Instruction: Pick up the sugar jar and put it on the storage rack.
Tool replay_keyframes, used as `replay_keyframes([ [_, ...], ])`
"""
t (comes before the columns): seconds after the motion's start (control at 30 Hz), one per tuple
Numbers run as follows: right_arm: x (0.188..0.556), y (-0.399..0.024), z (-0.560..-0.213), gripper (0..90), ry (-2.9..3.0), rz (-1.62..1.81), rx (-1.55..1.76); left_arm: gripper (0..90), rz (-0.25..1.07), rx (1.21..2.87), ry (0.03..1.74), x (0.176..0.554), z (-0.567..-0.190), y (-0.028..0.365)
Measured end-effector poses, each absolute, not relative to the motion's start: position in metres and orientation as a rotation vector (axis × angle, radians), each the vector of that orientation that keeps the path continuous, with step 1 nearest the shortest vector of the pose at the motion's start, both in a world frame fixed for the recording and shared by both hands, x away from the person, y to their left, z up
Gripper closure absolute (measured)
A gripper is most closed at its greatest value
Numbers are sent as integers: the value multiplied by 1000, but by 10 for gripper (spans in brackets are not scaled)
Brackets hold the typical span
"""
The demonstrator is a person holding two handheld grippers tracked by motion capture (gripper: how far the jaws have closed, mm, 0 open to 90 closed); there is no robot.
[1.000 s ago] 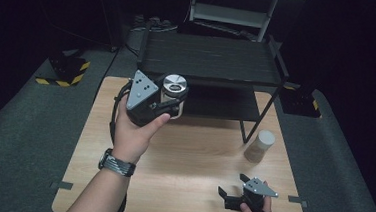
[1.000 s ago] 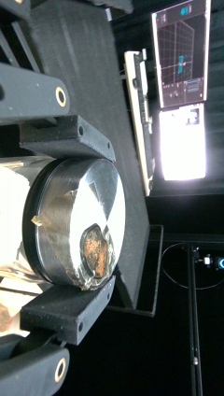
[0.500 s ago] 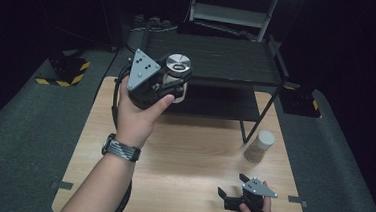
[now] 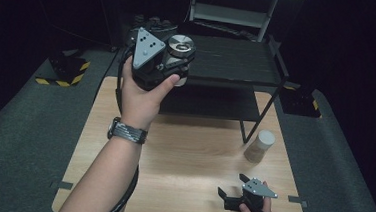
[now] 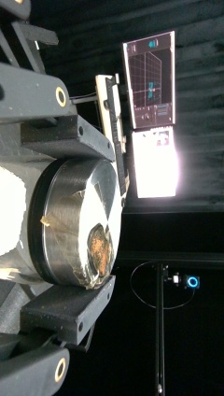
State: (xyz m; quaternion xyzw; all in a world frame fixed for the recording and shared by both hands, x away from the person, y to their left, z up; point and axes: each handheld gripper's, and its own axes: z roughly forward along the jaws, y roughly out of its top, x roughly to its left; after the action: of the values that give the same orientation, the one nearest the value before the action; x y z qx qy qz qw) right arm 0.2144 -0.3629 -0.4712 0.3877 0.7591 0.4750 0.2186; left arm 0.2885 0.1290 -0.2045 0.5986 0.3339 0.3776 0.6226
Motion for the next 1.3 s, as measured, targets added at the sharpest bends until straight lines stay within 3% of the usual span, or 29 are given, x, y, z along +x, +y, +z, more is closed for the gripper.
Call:
replay_keyframes([
  [1.3,214,-365,-472,4,2112,1328,1042,353,895,1351,875,365,-213,94],
])
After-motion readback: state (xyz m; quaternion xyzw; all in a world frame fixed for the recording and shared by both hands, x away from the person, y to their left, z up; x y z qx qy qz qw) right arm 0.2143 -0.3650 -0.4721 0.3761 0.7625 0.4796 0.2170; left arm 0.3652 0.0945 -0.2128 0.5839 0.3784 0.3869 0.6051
